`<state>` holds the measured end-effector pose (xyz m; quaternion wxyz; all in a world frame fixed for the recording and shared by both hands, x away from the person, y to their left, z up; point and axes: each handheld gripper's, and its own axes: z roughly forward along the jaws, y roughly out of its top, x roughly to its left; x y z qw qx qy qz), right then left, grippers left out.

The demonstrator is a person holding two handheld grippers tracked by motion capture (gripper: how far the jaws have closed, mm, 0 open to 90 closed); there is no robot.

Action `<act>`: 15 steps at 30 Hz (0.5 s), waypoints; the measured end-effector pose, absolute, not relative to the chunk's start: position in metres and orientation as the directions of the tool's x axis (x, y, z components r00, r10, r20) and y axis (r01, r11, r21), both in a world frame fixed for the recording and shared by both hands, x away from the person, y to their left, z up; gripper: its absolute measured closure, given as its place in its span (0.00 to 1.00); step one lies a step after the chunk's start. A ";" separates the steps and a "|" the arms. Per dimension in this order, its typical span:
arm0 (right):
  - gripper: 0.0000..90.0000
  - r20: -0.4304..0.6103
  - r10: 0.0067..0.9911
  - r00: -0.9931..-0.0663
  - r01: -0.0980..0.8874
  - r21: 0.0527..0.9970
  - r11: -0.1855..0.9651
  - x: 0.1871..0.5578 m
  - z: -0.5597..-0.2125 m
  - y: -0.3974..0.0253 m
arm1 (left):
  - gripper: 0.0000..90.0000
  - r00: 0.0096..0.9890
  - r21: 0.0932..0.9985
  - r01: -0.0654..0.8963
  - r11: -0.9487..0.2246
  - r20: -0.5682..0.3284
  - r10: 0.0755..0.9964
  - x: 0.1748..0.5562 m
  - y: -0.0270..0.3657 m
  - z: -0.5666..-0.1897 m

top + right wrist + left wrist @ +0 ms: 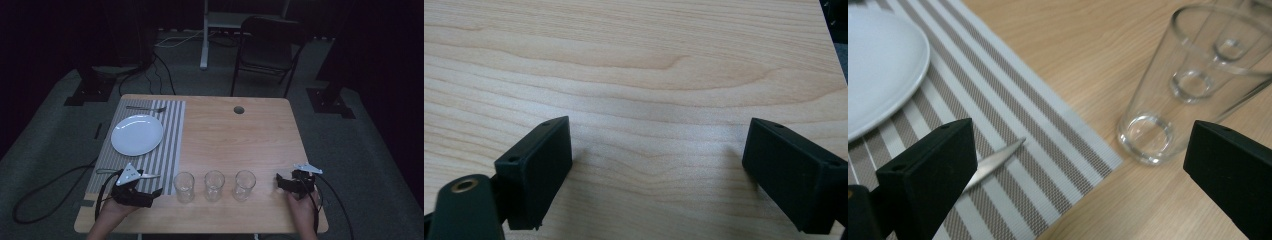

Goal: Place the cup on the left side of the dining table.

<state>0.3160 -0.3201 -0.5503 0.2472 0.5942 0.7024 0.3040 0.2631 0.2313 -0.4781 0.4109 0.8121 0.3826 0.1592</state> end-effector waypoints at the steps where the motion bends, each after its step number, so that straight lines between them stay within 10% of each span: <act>1: 0.13 0.014 0.985 -0.172 0.684 0.721 0.109 0.316 -0.550 -0.320 | 0.01 0.668 0.793 0.483 -0.372 -0.058 0.742 0.262 0.230 -0.476; 15: 0.13 0.014 0.985 -0.172 0.684 0.721 0.109 0.316 -0.550 -0.320 | 0.01 0.753 0.813 0.415 -0.409 -0.055 0.655 0.263 0.197 -0.451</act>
